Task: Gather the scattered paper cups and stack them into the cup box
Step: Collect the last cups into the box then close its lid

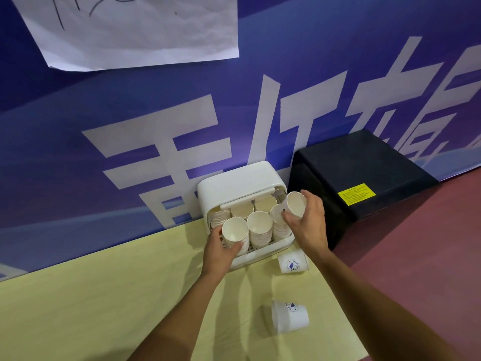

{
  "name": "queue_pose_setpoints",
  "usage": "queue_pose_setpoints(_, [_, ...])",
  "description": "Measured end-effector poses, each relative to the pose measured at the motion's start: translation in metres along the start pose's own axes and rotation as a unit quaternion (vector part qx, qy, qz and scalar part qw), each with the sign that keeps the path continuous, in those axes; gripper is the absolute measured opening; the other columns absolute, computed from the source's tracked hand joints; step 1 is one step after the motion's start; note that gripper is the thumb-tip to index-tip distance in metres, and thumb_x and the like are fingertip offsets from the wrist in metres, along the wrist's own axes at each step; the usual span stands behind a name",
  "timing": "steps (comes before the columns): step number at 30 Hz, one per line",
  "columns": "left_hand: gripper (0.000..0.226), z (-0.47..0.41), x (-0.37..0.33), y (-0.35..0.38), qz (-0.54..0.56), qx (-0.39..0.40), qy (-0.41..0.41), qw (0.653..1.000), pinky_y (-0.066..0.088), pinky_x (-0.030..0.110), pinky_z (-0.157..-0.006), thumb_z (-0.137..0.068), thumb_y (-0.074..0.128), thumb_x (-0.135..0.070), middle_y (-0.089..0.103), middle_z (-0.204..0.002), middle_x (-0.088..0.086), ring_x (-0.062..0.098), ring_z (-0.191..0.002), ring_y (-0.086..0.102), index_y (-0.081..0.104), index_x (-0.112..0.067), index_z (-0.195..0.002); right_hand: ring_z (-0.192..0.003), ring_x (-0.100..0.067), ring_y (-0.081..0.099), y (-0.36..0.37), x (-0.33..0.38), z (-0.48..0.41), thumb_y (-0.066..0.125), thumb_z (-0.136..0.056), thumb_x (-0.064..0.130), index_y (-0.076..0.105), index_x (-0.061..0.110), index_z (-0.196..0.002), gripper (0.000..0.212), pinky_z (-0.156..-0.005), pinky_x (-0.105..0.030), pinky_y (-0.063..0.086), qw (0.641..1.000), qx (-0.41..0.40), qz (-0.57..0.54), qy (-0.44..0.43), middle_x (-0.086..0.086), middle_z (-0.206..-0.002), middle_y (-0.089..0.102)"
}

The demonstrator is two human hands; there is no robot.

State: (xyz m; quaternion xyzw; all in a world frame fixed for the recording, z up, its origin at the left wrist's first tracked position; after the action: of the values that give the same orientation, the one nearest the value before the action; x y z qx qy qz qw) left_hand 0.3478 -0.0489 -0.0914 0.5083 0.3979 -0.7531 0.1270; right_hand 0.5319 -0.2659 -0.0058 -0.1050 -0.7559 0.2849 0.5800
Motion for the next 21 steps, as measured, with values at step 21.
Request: queue_pose_setpoints(21, [0.072,0.014,0.034,0.006,-0.011,0.043,-0.051,0.998,0.048,0.033,-0.095,-0.072,0.084,-0.030,0.055,-0.126,-0.001,0.017,-0.111,0.058,0.045,-0.019,-0.132,-0.127,-0.018,0.048,0.054,-0.020,-0.003,0.077,-0.085,0.033,0.046,0.027,-0.136,0.059,-0.102,-0.034,0.046,0.988,0.114,0.097,-0.023,0.003,-0.136,0.054])
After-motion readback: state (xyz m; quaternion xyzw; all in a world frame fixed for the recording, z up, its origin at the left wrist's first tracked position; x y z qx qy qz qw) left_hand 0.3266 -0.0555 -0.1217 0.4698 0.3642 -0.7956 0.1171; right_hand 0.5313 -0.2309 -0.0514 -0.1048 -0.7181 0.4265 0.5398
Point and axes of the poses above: each hand's wrist, its own z-axis away from the middle knuckle, its own y-axis out of the palm, x = y × z, the point moved 10 cm from there along -z, towards the middle knuckle
